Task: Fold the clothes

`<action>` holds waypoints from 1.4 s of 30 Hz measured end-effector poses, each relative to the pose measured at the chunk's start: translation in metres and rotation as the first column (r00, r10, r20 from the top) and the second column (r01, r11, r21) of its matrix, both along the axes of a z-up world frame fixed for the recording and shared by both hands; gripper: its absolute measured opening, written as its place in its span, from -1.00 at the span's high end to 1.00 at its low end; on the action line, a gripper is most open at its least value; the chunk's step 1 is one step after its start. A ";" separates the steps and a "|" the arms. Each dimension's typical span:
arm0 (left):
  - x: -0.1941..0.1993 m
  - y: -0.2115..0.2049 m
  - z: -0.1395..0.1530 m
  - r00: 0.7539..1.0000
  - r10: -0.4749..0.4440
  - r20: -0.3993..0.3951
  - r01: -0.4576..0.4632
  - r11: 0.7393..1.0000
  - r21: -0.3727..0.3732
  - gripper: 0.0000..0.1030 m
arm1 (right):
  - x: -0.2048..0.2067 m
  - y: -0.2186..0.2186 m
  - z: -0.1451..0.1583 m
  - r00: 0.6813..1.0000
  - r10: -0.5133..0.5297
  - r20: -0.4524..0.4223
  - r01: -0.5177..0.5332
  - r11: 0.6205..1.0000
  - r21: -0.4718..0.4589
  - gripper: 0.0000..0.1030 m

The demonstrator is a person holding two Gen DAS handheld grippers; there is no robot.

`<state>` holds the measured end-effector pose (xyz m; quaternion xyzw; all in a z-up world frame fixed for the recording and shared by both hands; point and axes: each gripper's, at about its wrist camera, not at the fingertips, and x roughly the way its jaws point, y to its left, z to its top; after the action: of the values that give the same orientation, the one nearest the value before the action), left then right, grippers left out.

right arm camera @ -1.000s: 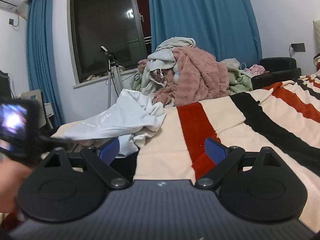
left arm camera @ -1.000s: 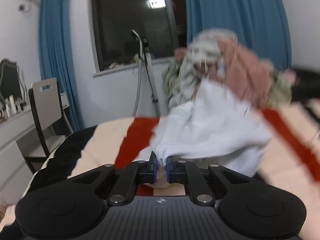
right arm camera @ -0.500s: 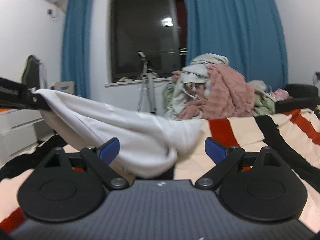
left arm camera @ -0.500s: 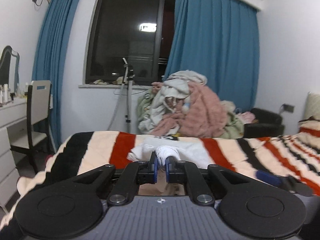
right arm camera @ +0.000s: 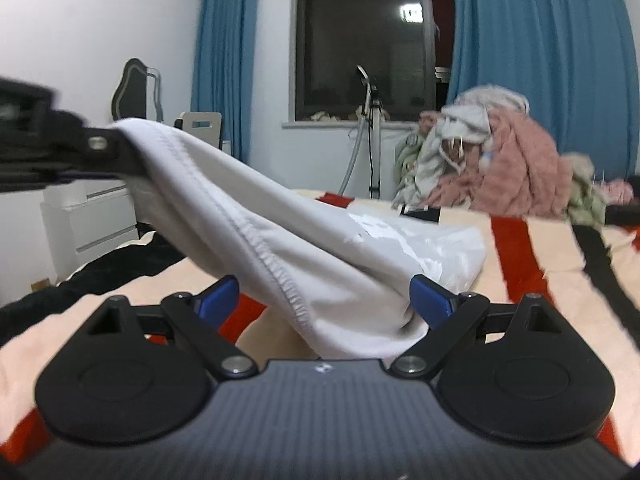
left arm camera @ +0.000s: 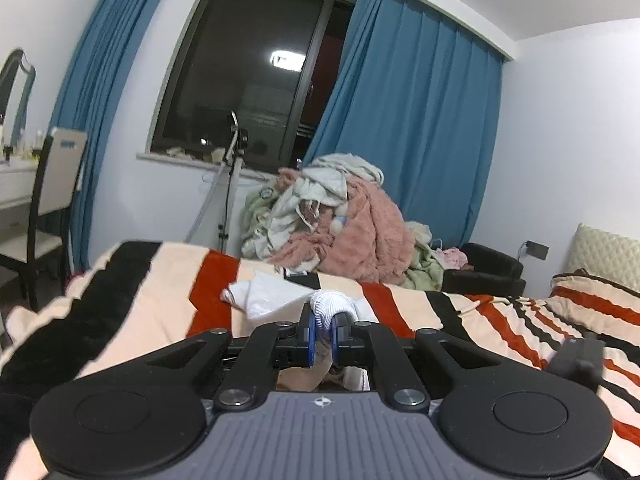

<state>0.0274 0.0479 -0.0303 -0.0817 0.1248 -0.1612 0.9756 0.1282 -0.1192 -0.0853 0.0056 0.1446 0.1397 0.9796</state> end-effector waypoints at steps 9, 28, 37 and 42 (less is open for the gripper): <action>0.031 -0.006 -0.022 0.995 0.036 -0.091 -0.034 0.999 0.022 0.84 | 0.016 -0.040 0.002 0.992 -0.114 -0.046 0.120 0.975 0.188 -0.81; 0.003 -0.017 -0.016 1.000 -0.010 0.027 0.011 1.000 -0.024 0.85 | 0.027 -0.118 -0.012 0.898 -0.393 -0.199 0.432 0.874 0.224 -0.81; -0.015 -0.002 0.006 0.995 -0.045 0.092 0.055 0.992 -0.113 0.86 | -0.062 -0.105 0.069 0.806 -0.444 0.391 0.436 0.893 0.114 -0.84; 0.006 -0.006 -0.014 0.997 -0.032 -0.072 0.026 0.995 -0.093 0.86 | -0.024 -0.124 0.041 0.894 -0.447 0.034 0.442 0.891 0.103 -0.81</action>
<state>0.0333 0.0422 -0.0443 -0.1304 0.1540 -0.1778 0.9632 0.1047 -0.2436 -0.0448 0.0801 0.1050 -0.0814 0.9879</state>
